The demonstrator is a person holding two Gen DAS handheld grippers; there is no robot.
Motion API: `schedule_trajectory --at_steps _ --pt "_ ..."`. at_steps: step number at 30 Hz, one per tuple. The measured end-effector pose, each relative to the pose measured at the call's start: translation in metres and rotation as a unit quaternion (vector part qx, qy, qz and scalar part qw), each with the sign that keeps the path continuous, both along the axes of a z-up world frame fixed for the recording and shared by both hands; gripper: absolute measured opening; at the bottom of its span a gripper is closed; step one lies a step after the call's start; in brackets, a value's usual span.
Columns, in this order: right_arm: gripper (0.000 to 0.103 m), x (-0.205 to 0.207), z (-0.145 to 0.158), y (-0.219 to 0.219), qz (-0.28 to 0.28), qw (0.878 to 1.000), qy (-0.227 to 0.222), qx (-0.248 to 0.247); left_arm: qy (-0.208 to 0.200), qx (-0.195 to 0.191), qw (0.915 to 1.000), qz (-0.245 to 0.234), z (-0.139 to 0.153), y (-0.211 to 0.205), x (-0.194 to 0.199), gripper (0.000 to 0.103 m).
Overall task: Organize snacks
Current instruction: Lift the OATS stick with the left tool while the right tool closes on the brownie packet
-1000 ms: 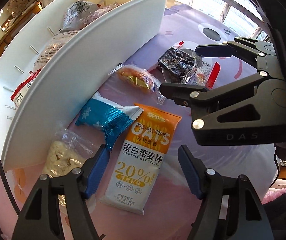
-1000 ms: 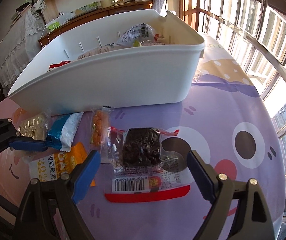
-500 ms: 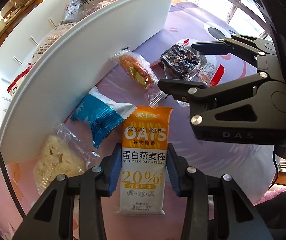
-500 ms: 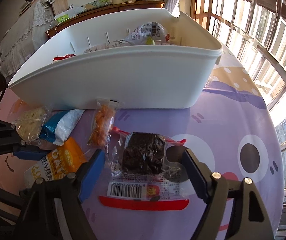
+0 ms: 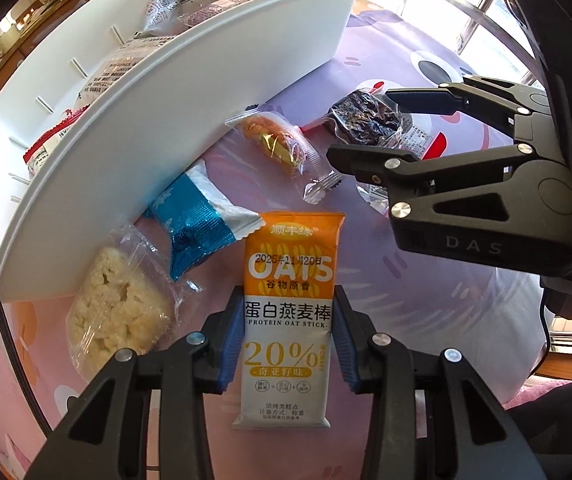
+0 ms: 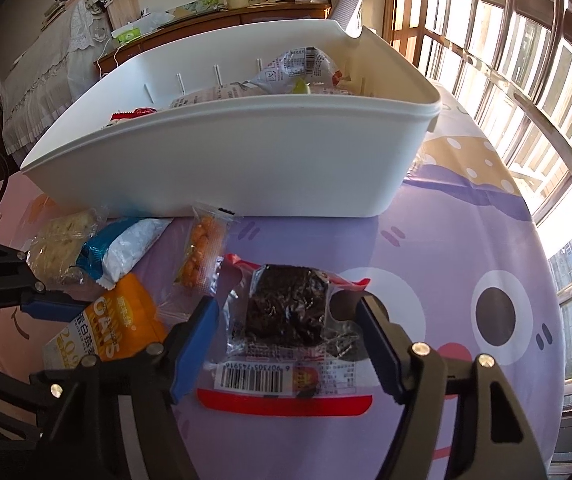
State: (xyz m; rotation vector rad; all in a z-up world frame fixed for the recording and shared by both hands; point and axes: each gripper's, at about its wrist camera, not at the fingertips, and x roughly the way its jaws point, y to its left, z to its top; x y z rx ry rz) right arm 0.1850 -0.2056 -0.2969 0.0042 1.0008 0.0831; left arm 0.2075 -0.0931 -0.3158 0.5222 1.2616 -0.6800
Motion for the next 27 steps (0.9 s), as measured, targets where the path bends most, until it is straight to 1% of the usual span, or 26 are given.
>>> schedule_trajectory --at_steps 5,10,11,19,23,27 --pt "0.063 -0.004 0.005 -0.004 -0.012 1.0 -0.003 0.01 0.001 -0.006 1.0 0.007 0.003 0.013 -0.002 0.039" --pt "0.057 -0.01 0.011 -0.004 -0.023 1.0 -0.01 0.008 0.0 -0.01 0.9998 0.015 0.001 0.024 -0.003 0.039" --pt "0.054 -0.011 0.011 -0.004 -0.026 1.0 -0.008 0.007 0.0 -0.011 0.9998 0.017 0.001 0.027 -0.003 0.039" --pt "0.052 -0.014 0.012 -0.002 -0.038 0.999 -0.002 0.012 -0.005 -0.017 0.9991 0.038 0.008 0.049 -0.008 0.039" --pt "0.051 -0.015 0.012 -0.004 -0.045 0.999 0.007 0.026 -0.011 -0.022 0.9986 0.048 0.025 0.051 -0.015 0.039" --pt "0.05 -0.018 0.016 -0.003 -0.046 0.999 0.009 0.025 -0.018 -0.03 0.9979 0.054 0.037 0.057 -0.016 0.039"
